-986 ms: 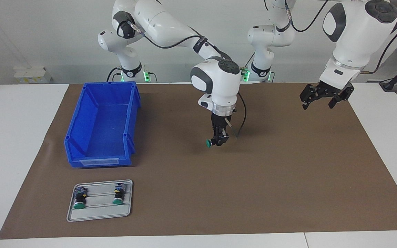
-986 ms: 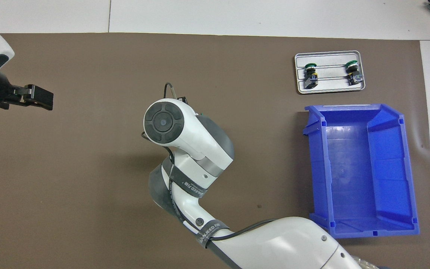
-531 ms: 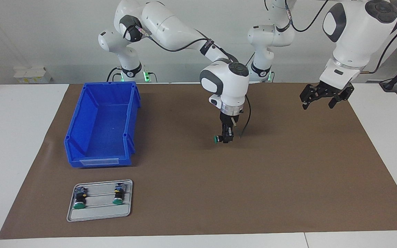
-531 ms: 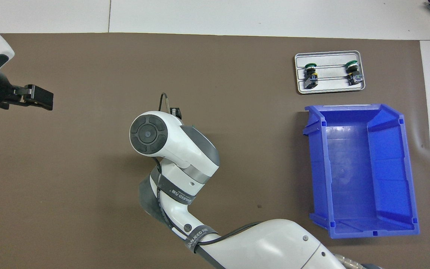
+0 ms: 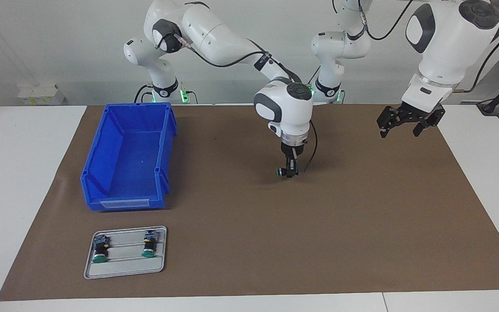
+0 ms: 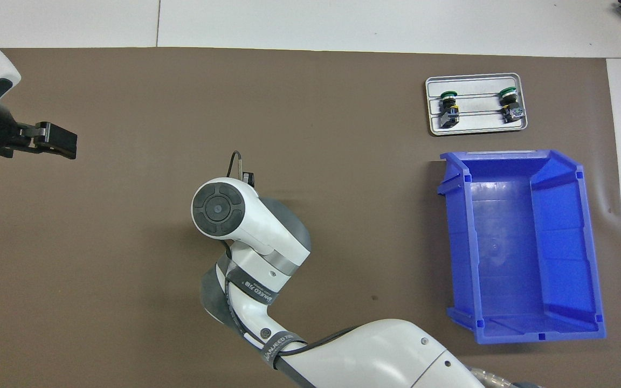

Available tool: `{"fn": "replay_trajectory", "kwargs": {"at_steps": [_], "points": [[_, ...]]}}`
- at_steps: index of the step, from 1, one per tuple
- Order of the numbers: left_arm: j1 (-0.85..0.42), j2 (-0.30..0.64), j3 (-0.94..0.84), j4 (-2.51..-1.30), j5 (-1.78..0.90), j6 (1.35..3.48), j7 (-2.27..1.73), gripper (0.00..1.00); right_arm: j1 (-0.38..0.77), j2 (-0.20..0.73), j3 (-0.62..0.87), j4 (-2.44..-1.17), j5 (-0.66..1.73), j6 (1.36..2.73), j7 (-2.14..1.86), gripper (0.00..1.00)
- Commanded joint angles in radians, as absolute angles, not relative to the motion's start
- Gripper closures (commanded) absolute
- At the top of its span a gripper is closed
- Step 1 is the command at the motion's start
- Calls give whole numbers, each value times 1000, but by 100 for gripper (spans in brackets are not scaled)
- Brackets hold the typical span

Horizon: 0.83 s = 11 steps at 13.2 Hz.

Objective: Place and press button with both arms
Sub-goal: 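Carry the button with the right gripper toward the table center, then lower the button onto the table and open the right gripper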

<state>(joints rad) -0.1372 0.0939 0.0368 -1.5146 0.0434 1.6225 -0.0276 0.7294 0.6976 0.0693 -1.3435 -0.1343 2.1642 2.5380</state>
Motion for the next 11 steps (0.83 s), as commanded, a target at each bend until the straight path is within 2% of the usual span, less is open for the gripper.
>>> {"fn": "replay_trajectory", "kwargs": {"at_steps": [1, 2, 3, 8, 11], "points": [[-133, 64, 34, -1548, 61, 1621, -31, 0, 724, 657, 74, -1420, -121, 2220, 2560, 100], [-133, 64, 34, -1548, 61, 1621, -31, 0, 723, 655, 74, -1424, -121, 2220, 2560, 98], [-133, 64, 34, -1548, 61, 1621, -31, 0, 719, 655, 74, -1425, -112, 2221, 2562, 82], [-133, 64, 34, -1548, 61, 1621, -29, 0, 719, 649, 72, -1446, -72, 2252, 2550, 73], [-133, 64, 34, -1548, 61, 1621, -29, 0, 723, 632, 74, -1485, -72, 2255, 2514, 53]]}}
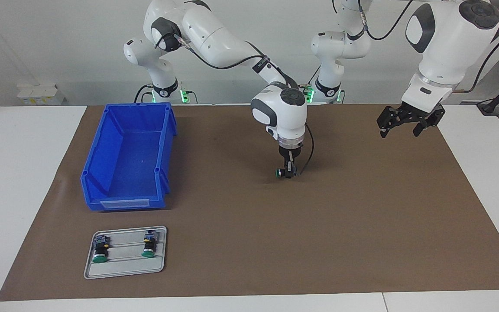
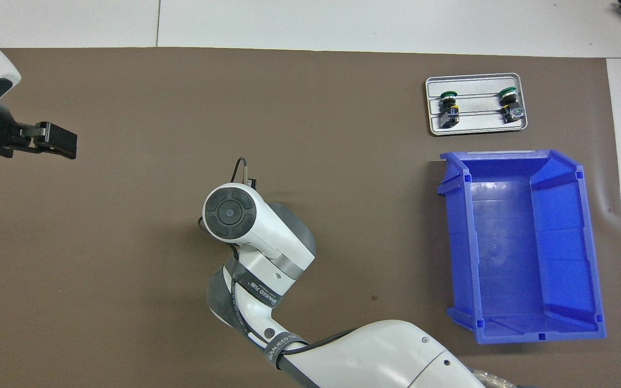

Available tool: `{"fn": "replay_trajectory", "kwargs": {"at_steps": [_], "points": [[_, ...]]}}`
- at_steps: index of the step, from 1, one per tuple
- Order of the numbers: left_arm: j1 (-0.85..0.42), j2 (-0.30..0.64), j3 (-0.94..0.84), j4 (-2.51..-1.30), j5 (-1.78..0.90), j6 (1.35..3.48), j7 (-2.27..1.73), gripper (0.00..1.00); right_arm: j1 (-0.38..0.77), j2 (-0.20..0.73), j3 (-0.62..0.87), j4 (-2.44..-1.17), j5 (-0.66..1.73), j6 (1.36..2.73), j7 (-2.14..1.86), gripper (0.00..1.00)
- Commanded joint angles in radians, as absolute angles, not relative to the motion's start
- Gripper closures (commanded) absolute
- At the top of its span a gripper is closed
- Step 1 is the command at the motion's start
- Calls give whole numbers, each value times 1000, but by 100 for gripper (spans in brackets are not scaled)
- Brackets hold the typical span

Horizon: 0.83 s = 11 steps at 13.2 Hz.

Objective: Place and press button with both arms
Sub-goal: 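Lower the button onto the table and open the right gripper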

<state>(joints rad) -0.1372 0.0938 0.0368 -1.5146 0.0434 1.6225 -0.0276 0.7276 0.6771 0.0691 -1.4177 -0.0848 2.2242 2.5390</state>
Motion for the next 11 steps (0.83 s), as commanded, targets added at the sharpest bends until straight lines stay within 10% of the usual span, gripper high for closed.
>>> {"fn": "replay_trajectory", "kwargs": {"at_steps": [1, 3, 11], "points": [[-133, 64, 34, -1548, 61, 1621, -31, 0, 721, 632, 74, -1482, -72, 2253, 2514, 38], [-133, 64, 34, -1548, 61, 1621, -29, 0, 716, 632, 72, -1477, -72, 2252, 2511, 13], [-133, 64, 34, -1548, 61, 1621, -29, 0, 605, 405, 74, -1593, -57, 2227, 2259, 1]]}}
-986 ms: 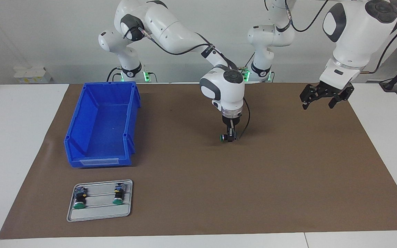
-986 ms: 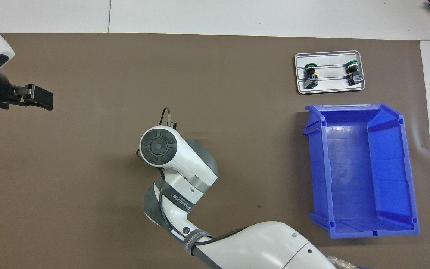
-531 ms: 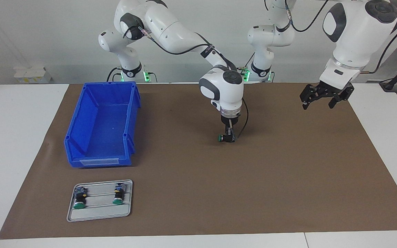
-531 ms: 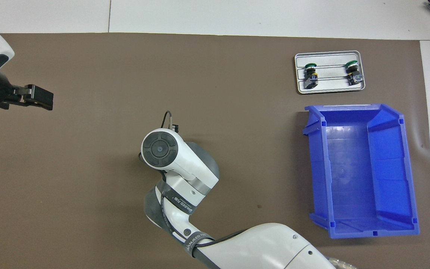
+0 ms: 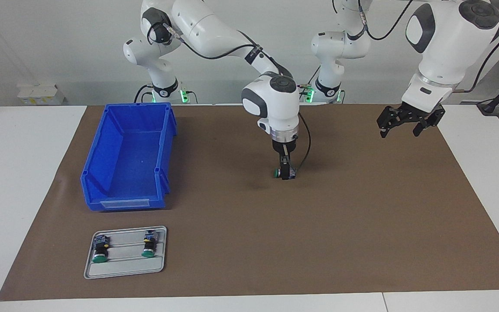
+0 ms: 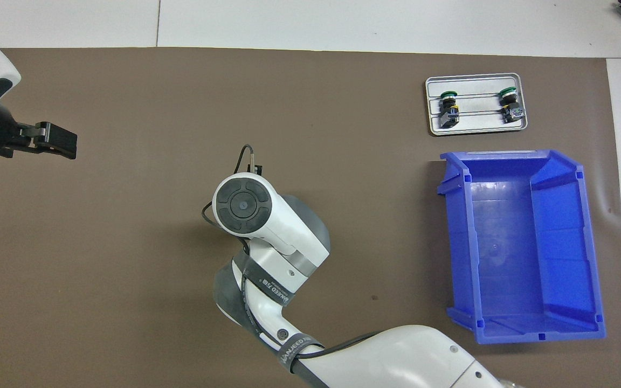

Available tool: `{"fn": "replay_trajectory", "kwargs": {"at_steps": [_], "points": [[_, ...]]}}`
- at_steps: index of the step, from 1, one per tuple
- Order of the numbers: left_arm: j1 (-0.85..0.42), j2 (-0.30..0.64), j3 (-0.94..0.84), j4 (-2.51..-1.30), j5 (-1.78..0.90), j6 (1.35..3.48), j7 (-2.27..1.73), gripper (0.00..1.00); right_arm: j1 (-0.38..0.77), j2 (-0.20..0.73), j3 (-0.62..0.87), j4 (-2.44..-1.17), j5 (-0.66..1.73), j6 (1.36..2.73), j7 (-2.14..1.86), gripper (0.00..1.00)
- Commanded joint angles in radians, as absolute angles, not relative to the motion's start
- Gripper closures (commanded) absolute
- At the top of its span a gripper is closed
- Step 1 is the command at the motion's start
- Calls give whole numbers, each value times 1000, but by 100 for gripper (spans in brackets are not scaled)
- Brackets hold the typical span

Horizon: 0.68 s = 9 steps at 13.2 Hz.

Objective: Place and press button with both arms
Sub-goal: 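Lower the button onto the table and open the right gripper, then withdraw the right gripper back beside the blue bin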

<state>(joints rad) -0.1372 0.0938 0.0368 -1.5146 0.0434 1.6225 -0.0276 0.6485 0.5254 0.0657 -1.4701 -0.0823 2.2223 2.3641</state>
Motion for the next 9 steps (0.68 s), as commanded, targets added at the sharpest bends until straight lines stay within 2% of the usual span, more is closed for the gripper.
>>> {"fn": "replay_trajectory", "kwargs": {"at_steps": [1, 6, 9], "points": [[-133, 64, 34, -1548, 61, 1621, -31, 0, 583, 362, 74, -1626, -57, 2212, 2197, 0], [-133, 64, 34, -1548, 61, 1621, -31, 0, 444, 218, 74, -1672, -55, 2065, 1741, 0], [-133, 64, 34, -1548, 61, 1621, -31, 0, 349, 88, 72, -1765, -26, 2052, 1443, 0]]}}
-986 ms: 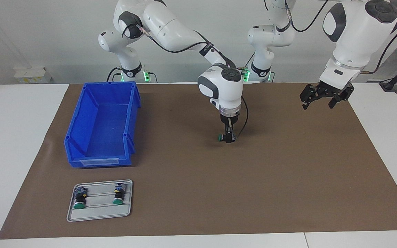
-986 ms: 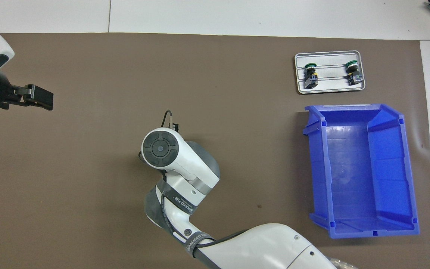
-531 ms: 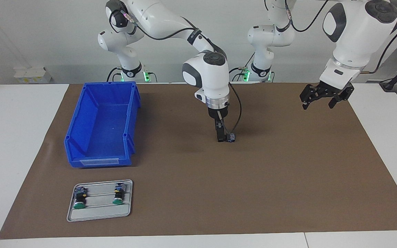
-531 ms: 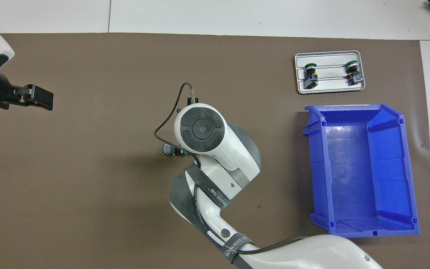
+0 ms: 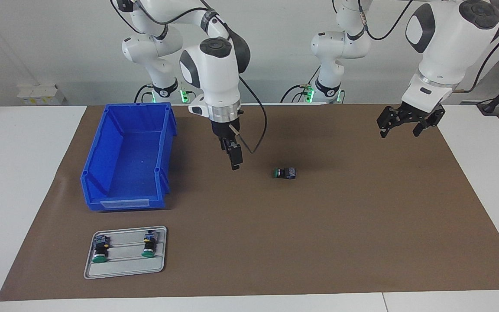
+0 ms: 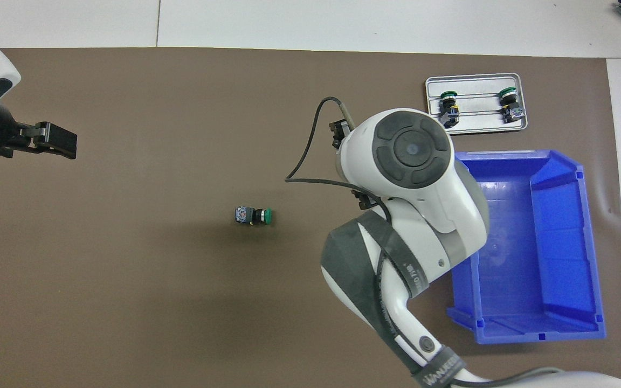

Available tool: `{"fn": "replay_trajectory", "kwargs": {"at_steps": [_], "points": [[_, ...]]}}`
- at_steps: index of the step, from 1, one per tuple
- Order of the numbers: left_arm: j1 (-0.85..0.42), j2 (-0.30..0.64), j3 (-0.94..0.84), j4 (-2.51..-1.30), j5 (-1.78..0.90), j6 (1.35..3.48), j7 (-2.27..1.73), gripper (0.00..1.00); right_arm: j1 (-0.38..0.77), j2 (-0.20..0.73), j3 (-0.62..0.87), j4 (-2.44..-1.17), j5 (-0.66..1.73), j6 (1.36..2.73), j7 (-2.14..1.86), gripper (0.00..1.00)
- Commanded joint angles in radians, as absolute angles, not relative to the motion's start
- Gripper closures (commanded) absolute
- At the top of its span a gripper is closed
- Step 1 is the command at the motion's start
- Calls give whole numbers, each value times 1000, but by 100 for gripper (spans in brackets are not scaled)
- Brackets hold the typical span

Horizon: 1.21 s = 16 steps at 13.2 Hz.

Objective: Place and press button with both arms
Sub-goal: 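Withdraw the right gripper back beside the blue bin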

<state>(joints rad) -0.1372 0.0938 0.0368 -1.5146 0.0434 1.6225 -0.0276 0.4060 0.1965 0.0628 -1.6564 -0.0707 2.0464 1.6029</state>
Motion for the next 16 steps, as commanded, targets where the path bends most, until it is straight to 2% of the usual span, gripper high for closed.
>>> {"fn": "replay_trajectory", "kwargs": {"at_steps": [1, 7, 9, 14, 16], "points": [[-133, 64, 34, -1548, 61, 1621, -31, 0, 318, 56, 72, -1784, -18, 2018, 1351, 0], [-136, 64, 34, -1548, 61, 1620, -32, 0, 149, -34, 58, -1757, -18, 1849, 590, 0], [-140, 61, 31, -1546, 61, 1626, -46, 0, 100, -25, 57, -1692, -24, 1783, 363, 0], [-204, 55, 14, -1575, 40, 1680, 17, 0, 35, -8, 58, -1565, -37, 1637, 160, 0], [-224, 40, 8, -1601, 12, 1683, 166, 0, 25, -8, 58, -1578, -34, 1635, 115, 0]]}}
